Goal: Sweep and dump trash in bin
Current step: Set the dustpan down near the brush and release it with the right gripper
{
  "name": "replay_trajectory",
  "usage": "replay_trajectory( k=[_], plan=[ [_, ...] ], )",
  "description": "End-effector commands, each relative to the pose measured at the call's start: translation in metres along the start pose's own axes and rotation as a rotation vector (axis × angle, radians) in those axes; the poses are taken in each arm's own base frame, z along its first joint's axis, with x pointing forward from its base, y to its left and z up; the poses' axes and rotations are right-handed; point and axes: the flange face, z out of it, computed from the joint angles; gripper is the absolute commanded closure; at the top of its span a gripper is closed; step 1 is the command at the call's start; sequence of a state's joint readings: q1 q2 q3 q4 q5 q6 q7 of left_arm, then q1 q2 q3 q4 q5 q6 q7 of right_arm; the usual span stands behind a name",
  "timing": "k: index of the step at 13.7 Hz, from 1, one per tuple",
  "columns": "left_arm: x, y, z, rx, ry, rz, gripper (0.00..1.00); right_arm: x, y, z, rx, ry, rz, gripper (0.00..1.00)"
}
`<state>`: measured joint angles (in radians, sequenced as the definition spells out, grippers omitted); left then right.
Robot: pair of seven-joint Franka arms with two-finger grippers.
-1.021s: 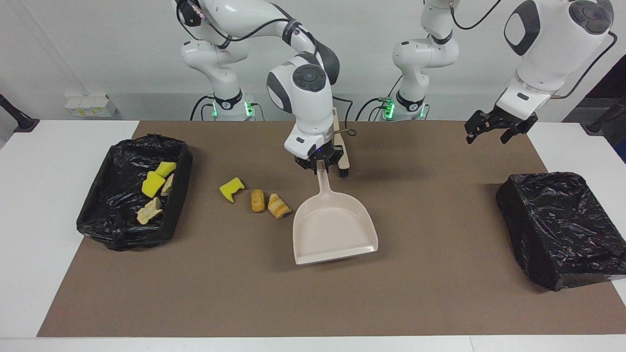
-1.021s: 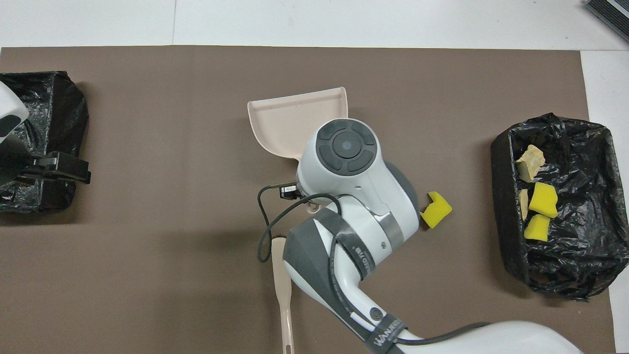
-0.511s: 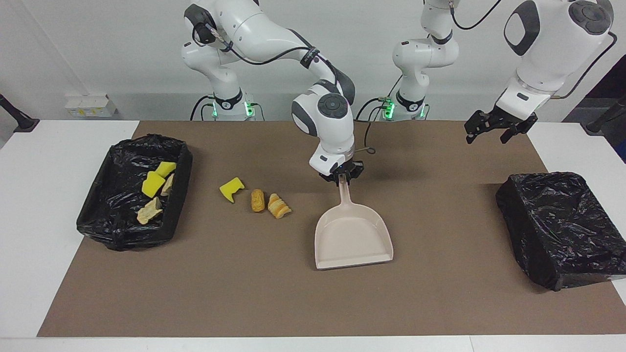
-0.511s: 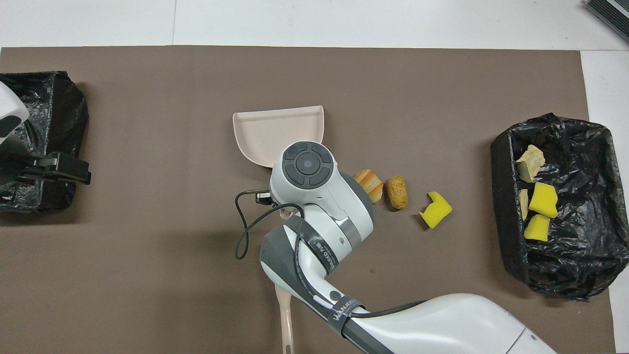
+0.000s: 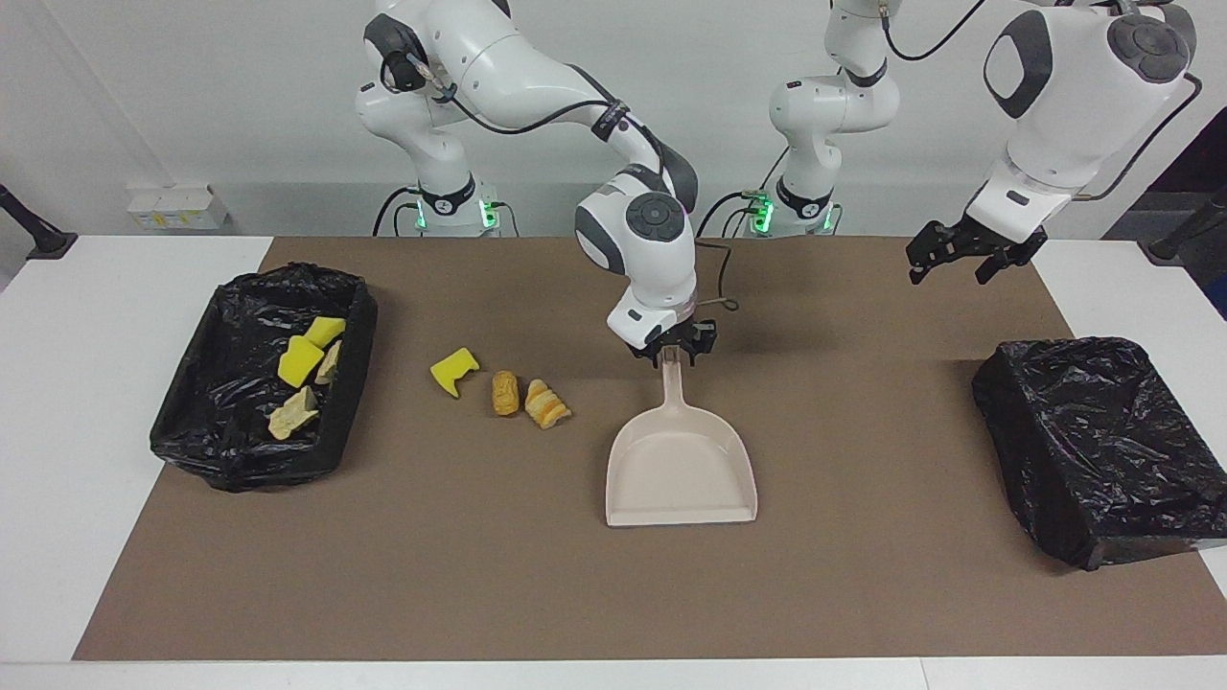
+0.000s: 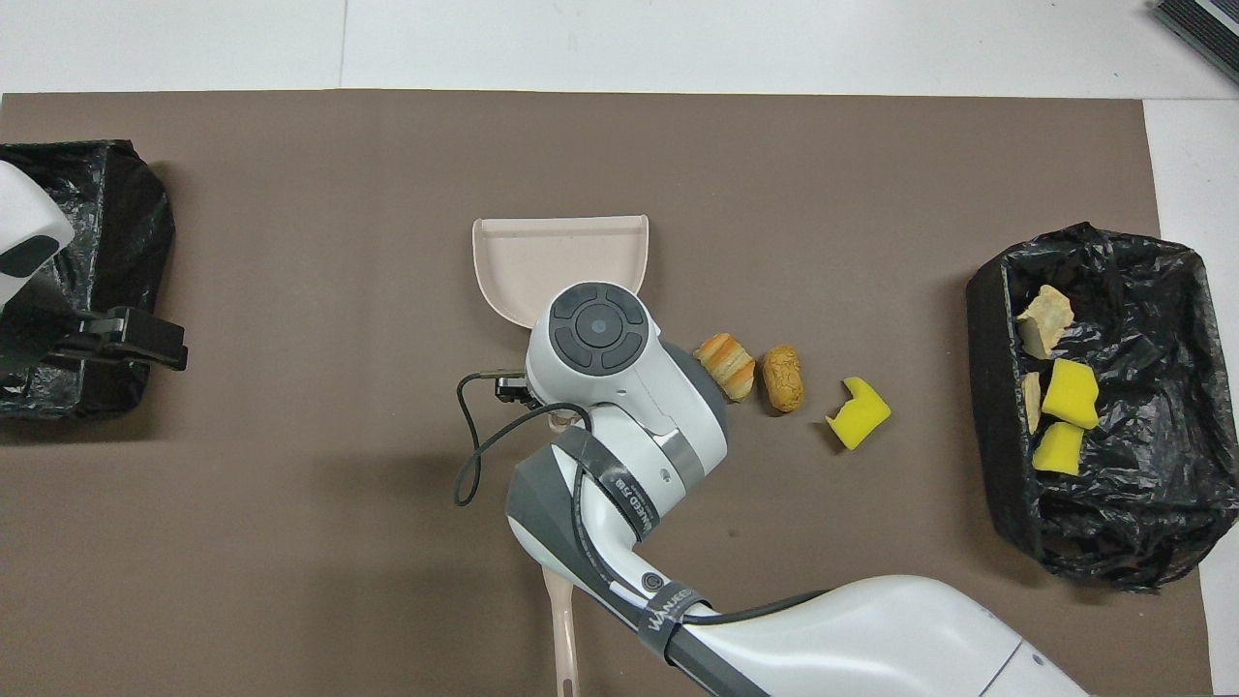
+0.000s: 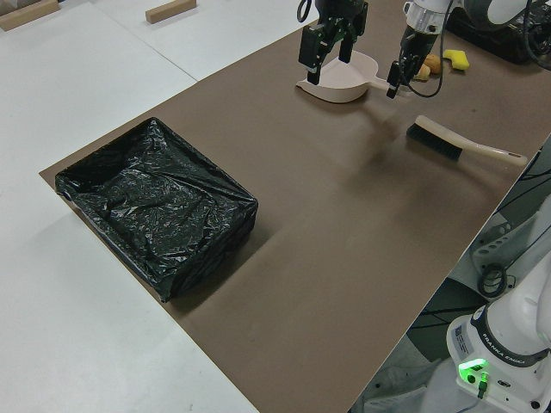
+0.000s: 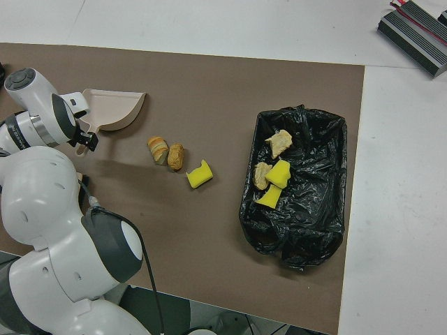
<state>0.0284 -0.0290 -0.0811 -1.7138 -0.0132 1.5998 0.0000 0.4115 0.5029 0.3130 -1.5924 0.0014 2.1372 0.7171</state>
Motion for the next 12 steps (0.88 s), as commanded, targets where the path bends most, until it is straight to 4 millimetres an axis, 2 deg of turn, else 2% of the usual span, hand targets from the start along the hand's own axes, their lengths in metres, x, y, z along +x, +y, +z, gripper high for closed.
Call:
replay_trajectory(
  k=[1, 5, 6, 7, 9, 10, 12],
  plan=[
    [0.001, 0.009, 0.007, 0.012, 0.027, 0.015, 0.0, -0.002, 0.014, -0.049, -0.012, 0.011, 0.03, 0.0],
    [0.013, 0.014, 0.01, -0.001, 0.085, 0.023, 0.0, -0.011, 0.058, -0.121, -0.084, -0.025, -0.006, 0.0],
    [0.016, 0.018, 0.007, -0.02, 0.116, 0.027, 0.0, -0.018, 0.063, -0.134, -0.087, -0.039, -0.018, 0.0],
    [0.019, 0.025, 0.006, -0.021, 0.142, 0.046, 0.0, -0.027, 0.064, -0.136, -0.083, -0.068, -0.021, 0.0],
    [0.032, 0.034, 0.013, -0.033, 0.188, 0.057, 0.0, -0.06, 0.052, -0.131, -0.032, -0.117, -0.001, 0.0],
    [0.039, 0.044, 0.019, -0.035, 0.203, 0.074, 0.0, -0.082, 0.046, -0.122, -0.002, -0.144, 0.012, 0.0],
    [0.056, 0.062, 0.039, -0.068, 0.216, 0.088, 0.0, -0.138, 0.05, -0.097, 0.037, -0.126, 0.029, 0.0]
  ],
)
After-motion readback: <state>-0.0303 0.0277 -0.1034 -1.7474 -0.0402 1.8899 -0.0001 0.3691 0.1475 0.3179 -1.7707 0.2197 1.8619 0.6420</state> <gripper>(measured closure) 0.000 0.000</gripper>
